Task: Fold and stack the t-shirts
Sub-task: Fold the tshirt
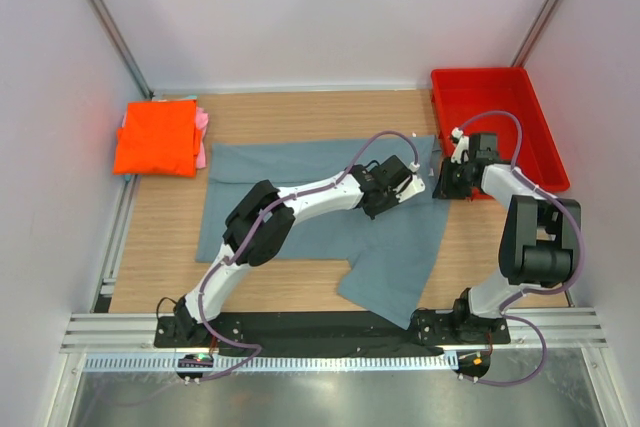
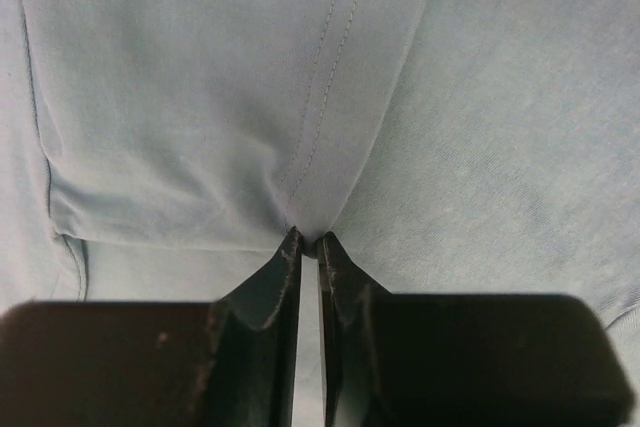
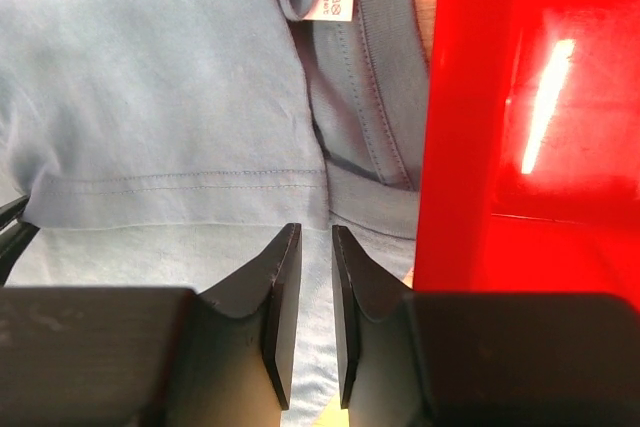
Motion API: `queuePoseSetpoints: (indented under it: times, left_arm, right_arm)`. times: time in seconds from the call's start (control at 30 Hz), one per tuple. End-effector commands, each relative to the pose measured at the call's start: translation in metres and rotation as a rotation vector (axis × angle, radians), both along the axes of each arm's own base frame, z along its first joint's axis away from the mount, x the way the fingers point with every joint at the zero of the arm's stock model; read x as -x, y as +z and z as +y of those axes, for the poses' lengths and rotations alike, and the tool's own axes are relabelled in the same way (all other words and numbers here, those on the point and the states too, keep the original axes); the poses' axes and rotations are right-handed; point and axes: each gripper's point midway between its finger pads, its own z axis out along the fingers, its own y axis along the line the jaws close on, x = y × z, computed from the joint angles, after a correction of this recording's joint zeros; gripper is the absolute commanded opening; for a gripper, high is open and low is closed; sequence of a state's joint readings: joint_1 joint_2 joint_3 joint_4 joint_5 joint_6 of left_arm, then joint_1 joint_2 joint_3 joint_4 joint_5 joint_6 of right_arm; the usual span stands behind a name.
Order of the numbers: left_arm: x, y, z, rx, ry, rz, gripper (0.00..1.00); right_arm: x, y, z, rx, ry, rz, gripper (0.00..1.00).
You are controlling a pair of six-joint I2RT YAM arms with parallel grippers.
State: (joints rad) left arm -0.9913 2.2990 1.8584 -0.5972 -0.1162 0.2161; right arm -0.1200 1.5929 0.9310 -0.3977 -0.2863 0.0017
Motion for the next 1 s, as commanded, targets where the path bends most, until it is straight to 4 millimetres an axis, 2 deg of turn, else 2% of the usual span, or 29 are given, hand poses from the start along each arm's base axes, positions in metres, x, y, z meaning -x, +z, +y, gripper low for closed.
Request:
queuePoseSetpoints:
  times: [0.0,0.33,0.53,0.8,0.9,0.97]
  left_arm:
    - [-0.007,0.017,-0.007,0.049,0.005,-0.025,0.08]
    - [0.002,0.041,0.002,0.074,-0.016,-0.033,0.04]
    - [0.003,0.035,0.004,0.062,-0.012,-0.023,0.04]
    - [0.003,0.034,0.004,0.063,-0.008,-0.022,0.03]
    - [0.003,0.034,0.003,0.067,-0.007,-0.020,0.03]
    - [0.003,0.034,0.002,0.066,-0.008,-0.019,0.03]
  right_arm:
    - [-0.005,0.000,-0.002,0.004,0.005,-0.015,0.25]
    - [-0.005,0.001,0.002,-0.015,0.015,-0.015,0.26]
    - [-0.003,-0.010,0.005,-0.033,0.022,0.029,0.31]
    - [-0.001,-0.021,0.008,-0.058,0.027,0.071,0.31]
    - [-0.002,-0.020,0.009,-0.059,0.028,0.066,0.29]
    - [-0.001,-0.020,0.009,-0.060,0.030,0.067,0.21]
